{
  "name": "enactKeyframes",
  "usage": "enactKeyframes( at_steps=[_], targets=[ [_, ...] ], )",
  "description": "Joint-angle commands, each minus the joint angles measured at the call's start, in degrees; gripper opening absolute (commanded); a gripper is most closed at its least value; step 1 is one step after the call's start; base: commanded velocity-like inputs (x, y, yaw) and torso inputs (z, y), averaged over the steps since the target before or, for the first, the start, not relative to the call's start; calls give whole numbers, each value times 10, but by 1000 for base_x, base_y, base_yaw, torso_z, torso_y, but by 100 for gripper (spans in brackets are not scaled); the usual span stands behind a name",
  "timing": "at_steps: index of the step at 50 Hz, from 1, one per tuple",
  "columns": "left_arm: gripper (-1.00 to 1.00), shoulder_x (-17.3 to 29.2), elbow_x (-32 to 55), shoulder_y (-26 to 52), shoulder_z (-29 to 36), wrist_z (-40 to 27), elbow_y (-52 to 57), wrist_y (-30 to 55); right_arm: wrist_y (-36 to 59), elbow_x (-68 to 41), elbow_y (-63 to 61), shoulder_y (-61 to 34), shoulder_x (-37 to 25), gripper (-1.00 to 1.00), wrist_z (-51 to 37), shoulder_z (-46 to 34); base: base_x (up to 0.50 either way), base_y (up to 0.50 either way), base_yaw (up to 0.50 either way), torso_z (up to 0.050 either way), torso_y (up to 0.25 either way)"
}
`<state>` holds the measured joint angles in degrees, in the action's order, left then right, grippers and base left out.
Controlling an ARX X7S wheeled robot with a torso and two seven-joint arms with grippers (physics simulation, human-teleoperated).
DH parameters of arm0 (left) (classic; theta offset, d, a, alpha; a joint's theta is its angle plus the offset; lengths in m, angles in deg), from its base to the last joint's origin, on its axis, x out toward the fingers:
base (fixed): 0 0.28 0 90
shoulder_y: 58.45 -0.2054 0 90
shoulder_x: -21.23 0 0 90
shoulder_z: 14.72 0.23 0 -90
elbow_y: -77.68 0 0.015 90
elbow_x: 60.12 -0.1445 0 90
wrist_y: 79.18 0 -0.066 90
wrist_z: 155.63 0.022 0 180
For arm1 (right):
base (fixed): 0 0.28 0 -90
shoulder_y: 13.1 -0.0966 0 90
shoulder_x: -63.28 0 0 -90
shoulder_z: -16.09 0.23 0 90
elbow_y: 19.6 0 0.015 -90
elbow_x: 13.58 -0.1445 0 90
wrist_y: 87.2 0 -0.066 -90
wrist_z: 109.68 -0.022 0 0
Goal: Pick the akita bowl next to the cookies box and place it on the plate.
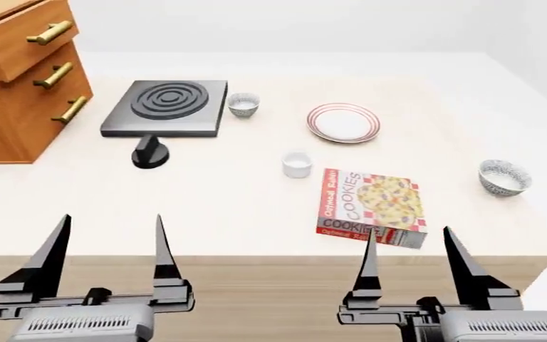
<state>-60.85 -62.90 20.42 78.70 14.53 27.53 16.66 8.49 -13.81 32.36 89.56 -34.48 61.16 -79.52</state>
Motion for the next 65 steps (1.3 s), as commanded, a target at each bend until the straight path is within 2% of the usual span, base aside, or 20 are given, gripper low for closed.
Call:
enactKeyframes(
  at_steps=[1, 10, 12, 61, 65],
  targets=[
    [100, 7, 2, -1, 6, -8, 1, -3, 0, -4, 0, 1, -8, 100, -7, -8, 0, -449, 0, 0, 0],
    [100, 12, 6, 0, 7, -14, 1, -1, -7, -1, -3, 3, -9, 100, -20, -7, 0, -209, 0, 0, 0],
    [100, 13, 7, -1, 8, -15, 2, -1, -36, -26, -4, 10, -14, 100, -8, -5, 41, 0, 0, 0, 0],
    [100, 36, 17, -1, 24, -37, 10, 4, -30, -36, 9, 4, -36, 100, -30, -24, 498, 0, 0, 0, 0],
    [100, 37, 17, -2, 25, -39, 12, 5, -23, -38, 7, 4, -39, 100, -29, -27, 0, 0, 0, 0, 0]
  ],
)
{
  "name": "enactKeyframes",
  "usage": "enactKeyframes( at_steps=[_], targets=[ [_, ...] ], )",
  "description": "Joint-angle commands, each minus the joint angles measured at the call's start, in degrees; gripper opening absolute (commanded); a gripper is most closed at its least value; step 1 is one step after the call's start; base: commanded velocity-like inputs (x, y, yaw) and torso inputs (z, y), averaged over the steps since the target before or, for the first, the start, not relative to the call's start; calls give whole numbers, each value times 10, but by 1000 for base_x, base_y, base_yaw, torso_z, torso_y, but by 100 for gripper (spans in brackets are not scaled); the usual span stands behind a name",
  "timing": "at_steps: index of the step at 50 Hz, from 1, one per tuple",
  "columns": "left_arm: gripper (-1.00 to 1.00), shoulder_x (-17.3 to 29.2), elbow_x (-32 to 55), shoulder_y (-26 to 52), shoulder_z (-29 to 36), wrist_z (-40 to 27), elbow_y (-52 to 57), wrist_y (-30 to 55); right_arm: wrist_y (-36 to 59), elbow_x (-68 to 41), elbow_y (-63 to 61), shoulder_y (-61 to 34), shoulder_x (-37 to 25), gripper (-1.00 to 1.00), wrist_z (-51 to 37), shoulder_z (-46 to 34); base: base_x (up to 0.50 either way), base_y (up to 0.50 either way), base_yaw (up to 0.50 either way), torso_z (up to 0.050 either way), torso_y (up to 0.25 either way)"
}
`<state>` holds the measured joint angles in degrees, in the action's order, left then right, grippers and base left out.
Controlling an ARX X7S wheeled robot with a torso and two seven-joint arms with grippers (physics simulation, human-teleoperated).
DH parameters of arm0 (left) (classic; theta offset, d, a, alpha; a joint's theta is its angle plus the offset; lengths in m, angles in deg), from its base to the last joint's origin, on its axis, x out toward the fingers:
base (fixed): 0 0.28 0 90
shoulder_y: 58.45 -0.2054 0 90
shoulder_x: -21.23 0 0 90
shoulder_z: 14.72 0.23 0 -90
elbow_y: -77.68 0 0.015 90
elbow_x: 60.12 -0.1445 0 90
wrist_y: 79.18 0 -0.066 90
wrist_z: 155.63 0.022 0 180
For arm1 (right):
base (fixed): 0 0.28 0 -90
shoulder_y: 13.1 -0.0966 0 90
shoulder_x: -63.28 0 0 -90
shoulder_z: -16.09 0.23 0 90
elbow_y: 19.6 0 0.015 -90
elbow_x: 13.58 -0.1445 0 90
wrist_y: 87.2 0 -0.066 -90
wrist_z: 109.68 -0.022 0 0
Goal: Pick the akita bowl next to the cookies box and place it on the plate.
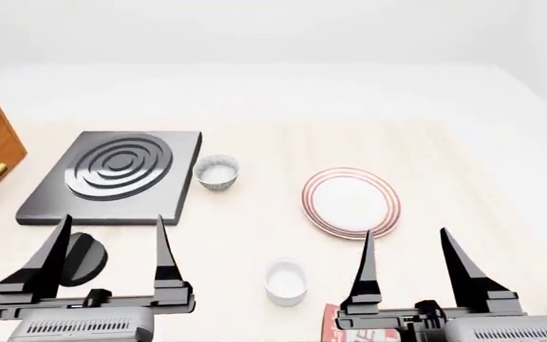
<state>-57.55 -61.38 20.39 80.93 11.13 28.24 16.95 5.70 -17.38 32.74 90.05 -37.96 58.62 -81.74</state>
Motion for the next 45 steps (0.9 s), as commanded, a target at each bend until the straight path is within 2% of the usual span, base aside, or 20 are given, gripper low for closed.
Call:
enactKeyframes(
  at_steps=[1, 32, 45],
  targets=[
    [100, 5, 2, -2, 3, -5, 5, 3, -2, 1, 4, 0, -4, 100, -4, -6, 0, -418, 0, 0, 0],
    [100, 16, 8, 3, 11, -16, -2, 2, -7, -11, 0, 2, -16, 100, -14, -12, 0, -500, 0, 0, 0],
    [100, 20, 10, 3, 13, -20, -2, 1, -4, -3, -1, -2, -20, 100, -23, -15, 0, -2, 0, 0, 0]
  ],
)
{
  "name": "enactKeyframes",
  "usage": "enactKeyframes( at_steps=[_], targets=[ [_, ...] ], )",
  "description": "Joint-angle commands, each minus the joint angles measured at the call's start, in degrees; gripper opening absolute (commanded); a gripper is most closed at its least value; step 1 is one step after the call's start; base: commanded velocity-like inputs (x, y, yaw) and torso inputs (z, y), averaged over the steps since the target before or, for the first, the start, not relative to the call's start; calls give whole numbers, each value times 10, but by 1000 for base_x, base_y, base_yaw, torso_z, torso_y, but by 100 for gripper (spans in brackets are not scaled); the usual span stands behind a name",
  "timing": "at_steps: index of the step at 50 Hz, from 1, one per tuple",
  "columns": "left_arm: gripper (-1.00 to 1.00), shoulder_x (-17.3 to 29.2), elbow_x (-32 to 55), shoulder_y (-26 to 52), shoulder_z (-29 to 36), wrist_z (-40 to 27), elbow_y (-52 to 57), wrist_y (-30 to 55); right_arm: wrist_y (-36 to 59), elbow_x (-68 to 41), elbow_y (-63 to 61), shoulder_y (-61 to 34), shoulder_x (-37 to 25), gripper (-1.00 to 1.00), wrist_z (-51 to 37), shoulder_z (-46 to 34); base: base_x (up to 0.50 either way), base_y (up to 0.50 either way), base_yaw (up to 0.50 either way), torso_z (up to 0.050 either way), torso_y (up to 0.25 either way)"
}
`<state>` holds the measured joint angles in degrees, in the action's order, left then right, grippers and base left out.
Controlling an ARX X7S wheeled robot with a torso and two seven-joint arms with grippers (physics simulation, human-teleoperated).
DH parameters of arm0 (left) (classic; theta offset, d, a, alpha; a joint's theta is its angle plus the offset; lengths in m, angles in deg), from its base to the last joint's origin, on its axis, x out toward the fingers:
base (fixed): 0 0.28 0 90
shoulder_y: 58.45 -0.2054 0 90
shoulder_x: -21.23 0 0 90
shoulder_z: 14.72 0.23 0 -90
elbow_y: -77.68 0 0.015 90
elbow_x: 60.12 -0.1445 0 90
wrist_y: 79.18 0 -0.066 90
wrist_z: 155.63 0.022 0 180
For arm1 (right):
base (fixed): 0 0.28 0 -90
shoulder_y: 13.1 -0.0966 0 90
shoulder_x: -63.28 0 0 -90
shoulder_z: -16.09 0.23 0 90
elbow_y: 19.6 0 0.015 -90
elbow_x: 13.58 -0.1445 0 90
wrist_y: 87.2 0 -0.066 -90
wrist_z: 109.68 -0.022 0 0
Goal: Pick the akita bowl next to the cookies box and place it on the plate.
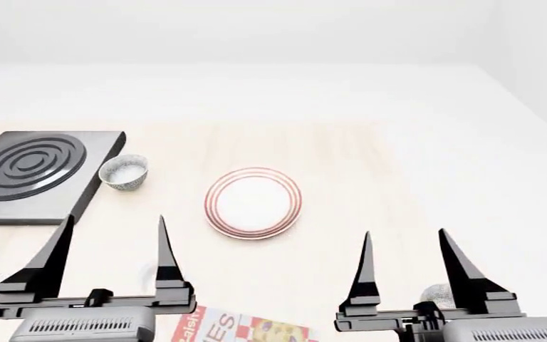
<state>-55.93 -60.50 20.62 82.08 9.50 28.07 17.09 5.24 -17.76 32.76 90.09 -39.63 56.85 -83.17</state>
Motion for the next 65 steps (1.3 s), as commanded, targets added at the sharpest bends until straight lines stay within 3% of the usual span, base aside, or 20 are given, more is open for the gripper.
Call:
enactKeyframes(
  at_steps=[1, 9, 12, 17, 19, 22, 27, 30, 34, 40, 46, 48, 65],
  targets=[
    [100, 4, 4, 2, 0, -4, -3, 0, 7, -2, -7, -4, -5, 100, -7, 2, 0, 0, 0, 0, 0],
    [100, 8, 10, 2, -7, -9, -2, 1, 160, -57, -130, -34, -82, 100, 22, 55, 0, 0, 0, 0, 0],
    [100, 8, 7, 1, -4, -11, 2, 4, 351, -182, -195, -90, -142, 100, 21, 162, 0, 0, 0, 0, 0],
    [100, 9, 4, 1, 1, -13, 3, 6, 478, -351, -204, -83, -208, 100, 47, 365, 0, 0, 0, 0, 0],
    [100, 9, 3, 1, 3, -13, 2, 6, 542, -399, -197, -76, -213, 100, 15, 421, 0, 0, 0, 0, 0],
    [100, 9, 2, 3, 5, -14, 2, 8, 653, -515, -158, -70, -268, 100, 29, 484, 0, 0, 0, 0, 0],
    [100, 11, 1, 3, 7, -16, 3, 11, 741, -614, -107, -59, -339, 100, 57, 554, 0, 0, 0, 0, 0],
    [100, 11, 1, 4, 9, -16, -4, 6, 763, -606, -65, -21, -394, 100, 109, 543, 0, 0, 0, 0, 0],
    [100, 12, 1, 5, 11, -18, -5, 6, 803, -645, -26, -37, -426, 100, 109, 536, 0, 0, 0, 0, 0],
    [100, 14, 2, 6, 11, -19, -6, 8, 785, -620, 9, -21, -460, 100, 148, 489, 0, 0, 0, 0, 0],
    [100, 16, 3, 5, 13, -21, -7, 5, 744, -556, 49, -3, -468, 100, 151, 434, 0, 0, 0, 0, 0],
    [100, 17, 3, 6, 13, -22, -12, 1, 754, -569, 80, -55, -485, 100, 141, 391, 0, 0, 0, 0, 0],
    [100, 20, 3, 9, 18, -26, -20, 0, 745, -565, 137, -104, -487, 100, 133, 334, 0, 0, 0, 0, 0]
  ],
)
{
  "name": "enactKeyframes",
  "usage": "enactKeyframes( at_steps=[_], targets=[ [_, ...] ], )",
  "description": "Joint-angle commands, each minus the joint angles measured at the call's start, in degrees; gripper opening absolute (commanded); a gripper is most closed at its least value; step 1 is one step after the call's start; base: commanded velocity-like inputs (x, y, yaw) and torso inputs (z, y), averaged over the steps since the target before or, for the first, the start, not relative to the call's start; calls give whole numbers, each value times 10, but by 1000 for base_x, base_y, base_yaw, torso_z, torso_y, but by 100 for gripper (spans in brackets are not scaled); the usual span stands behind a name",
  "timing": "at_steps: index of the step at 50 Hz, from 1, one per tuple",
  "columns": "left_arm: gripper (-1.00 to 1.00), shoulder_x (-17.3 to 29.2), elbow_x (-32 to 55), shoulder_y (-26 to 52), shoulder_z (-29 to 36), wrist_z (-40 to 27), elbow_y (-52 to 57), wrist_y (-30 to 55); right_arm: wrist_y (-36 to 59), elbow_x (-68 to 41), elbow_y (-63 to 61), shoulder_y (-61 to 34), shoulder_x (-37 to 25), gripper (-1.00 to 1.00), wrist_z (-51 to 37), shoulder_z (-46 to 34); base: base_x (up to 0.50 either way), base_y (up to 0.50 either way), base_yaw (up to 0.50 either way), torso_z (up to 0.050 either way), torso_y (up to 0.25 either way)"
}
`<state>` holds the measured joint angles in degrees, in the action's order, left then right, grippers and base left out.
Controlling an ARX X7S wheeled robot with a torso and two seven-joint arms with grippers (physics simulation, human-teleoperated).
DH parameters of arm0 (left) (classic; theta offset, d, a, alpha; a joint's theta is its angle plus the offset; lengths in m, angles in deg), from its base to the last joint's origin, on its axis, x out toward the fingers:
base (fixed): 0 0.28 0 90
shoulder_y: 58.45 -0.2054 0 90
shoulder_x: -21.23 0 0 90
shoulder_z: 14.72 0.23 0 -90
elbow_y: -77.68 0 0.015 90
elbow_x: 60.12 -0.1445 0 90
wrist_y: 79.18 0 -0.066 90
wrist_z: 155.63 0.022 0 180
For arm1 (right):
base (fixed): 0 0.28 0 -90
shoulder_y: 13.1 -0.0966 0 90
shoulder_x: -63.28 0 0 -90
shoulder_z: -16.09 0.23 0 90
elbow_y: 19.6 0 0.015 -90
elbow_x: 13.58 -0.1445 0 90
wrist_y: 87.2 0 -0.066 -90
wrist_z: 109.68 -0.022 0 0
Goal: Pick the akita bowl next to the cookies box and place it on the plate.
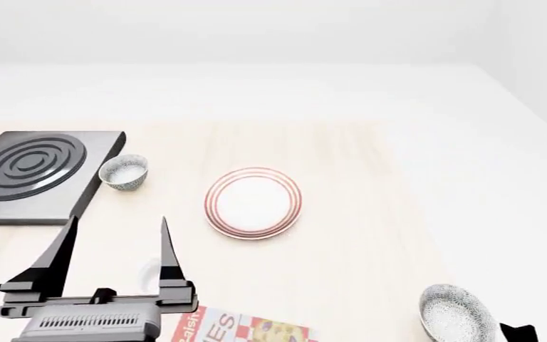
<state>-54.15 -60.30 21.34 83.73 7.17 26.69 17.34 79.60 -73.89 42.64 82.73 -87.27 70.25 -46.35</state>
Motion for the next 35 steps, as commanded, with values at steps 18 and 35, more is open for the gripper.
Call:
enactKeyframes(
  at_steps=[18, 35],
  targets=[
    [100, 6, -1, 3, 10, -8, 0, 6, -86, 57, 98, -66, 16, 100, 47, -149, 0, 0, 0, 0, 0],
    [100, 12, 1, 4, 15, -12, -10, -4, -111, 109, 152, -113, 41, 100, 52, -240, 0, 0, 0, 0, 0]
  ],
)
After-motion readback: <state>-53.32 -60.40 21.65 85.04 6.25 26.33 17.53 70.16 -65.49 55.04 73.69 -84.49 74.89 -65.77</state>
